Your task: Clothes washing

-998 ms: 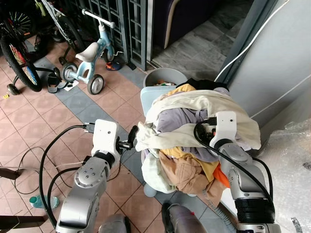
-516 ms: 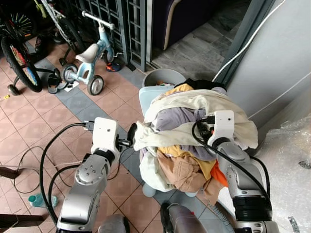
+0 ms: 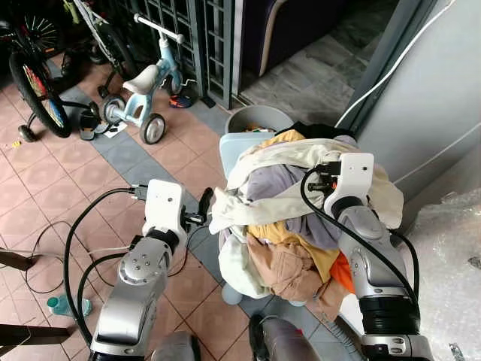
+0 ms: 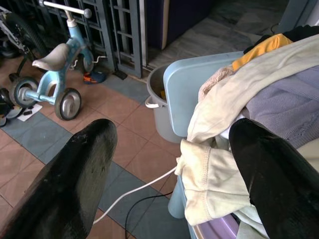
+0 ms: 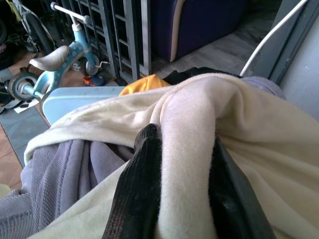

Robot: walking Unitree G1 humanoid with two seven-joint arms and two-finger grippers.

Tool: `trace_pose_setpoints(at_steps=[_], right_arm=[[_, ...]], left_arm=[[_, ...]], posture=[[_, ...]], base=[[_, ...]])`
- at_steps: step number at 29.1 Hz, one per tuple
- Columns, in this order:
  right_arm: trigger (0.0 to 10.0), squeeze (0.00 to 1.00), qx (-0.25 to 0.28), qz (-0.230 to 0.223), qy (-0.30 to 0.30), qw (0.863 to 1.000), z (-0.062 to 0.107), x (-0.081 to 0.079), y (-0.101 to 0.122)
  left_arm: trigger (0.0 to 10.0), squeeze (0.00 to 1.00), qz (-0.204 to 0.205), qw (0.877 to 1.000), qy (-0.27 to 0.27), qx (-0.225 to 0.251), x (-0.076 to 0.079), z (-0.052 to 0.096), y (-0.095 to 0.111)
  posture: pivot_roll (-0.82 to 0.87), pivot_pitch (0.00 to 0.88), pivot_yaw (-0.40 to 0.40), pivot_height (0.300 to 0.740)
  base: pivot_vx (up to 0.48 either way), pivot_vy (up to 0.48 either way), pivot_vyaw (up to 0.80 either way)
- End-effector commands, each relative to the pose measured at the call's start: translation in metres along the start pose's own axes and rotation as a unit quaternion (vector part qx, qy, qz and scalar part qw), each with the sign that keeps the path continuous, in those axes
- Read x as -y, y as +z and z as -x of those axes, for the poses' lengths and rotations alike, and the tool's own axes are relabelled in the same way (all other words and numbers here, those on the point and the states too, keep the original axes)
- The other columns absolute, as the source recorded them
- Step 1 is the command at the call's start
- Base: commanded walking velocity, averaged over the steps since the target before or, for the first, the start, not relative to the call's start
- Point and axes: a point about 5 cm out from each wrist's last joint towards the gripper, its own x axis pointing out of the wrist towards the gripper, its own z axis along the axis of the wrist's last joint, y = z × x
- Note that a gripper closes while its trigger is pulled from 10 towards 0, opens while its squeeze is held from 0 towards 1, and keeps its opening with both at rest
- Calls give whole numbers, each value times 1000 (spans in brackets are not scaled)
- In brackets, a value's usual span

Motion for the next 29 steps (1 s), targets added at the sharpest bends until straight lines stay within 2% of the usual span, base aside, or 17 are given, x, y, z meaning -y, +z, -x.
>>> trace_pose_setpoints(at_steps=[1,3,4,8,16,29], right_arm=[[0,0,86,6,1,996,-2,-3,37],[0,0,122,19,-2,992,-2,-3,54],[0,0,160,33,-2,987,-1,-4,71],[0,0,199,45,-1,979,-1,-5,88],[0,0,189,49,4,981,3,-6,75],[0,0,194,48,9,980,3,-12,74]], left_arm=[[10000,0,-3,1000,7,-2,0,0,-2],[10000,0,-6,1000,14,-1,-1,0,-1],[10000,0,-7,1000,10,2,0,-1,-1],[10000,0,-8,1000,9,10,1,-4,3],[10000,0,-6,1000,12,8,2,-6,2],[10000,0,-9,1000,10,11,1,-8,4]], posture=[[45,128,-20,740],[43,127,-19,740],[40,124,-18,740],[38,121,-17,740],[40,115,-16,740],[43,109,-10,740]], base=[[0,0,0],[0,0,0],[0,0,0],[0,0,0],[0,-213,0],[0,-292,0]])
